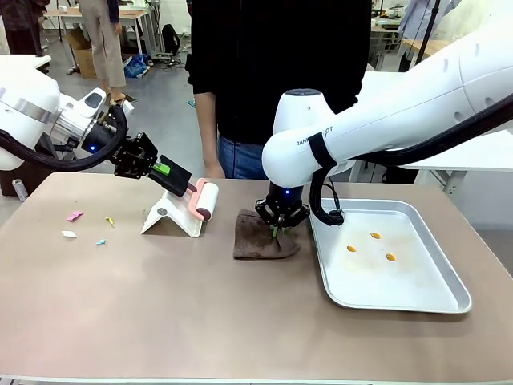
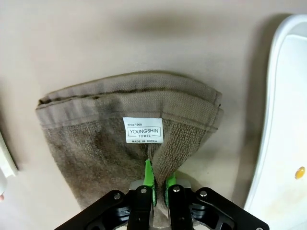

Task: Clean the surface of the table.
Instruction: Hold the Lint Roller with your left hand and the towel with your right hand.

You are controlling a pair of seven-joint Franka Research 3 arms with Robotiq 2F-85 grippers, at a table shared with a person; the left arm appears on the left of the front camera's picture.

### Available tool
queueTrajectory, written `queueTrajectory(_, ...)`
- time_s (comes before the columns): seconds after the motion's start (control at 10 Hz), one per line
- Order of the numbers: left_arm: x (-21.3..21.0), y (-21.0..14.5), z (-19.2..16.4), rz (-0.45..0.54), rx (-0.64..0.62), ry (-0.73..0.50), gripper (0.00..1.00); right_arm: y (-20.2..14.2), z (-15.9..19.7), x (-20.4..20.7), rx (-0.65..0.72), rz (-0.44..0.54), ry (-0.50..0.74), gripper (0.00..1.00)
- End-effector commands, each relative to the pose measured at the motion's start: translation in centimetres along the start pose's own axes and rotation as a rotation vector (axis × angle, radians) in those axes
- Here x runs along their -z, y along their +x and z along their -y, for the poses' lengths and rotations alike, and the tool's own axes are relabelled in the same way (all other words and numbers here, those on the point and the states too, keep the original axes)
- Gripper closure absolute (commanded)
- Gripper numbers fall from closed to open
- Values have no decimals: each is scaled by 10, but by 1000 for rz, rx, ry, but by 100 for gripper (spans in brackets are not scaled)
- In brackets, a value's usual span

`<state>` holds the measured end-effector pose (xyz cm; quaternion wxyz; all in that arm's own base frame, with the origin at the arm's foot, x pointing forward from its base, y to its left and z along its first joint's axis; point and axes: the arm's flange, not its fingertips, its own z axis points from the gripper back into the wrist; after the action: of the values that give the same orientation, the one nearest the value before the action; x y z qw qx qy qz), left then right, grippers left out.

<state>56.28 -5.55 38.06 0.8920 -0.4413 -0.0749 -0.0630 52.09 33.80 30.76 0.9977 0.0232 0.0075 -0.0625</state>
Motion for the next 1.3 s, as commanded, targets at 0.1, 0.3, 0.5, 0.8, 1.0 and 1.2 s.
queueTrajectory(0.1, -1, -5, 3, 16, 21, -33, 100, 2, 8, 16, -1, -29, -5, 100)
queueTrajectory(0.3, -1, -5, 4, 16, 19, -37, 100, 2, 10, 14, 2, -31, 15, 100)
queueTrajectory(0.5, -5, -6, 7, 28, 25, -63, 100, 2, 17, -2, -19, -34, 98, 100)
queueTrajectory(0.8, -25, -10, 16, 11, -8, -190, 100, -3, 65, -57, -56, -49, 452, 100)
queueTrajectory(1.0, -41, -12, 21, -55, 13, -276, 95, -9, 102, -85, -143, -137, 758, 100)
queueTrajectory(1.2, -64, -15, 27, -109, 34, -399, 95, -20, 135, -105, -228, -179, 970, 100)
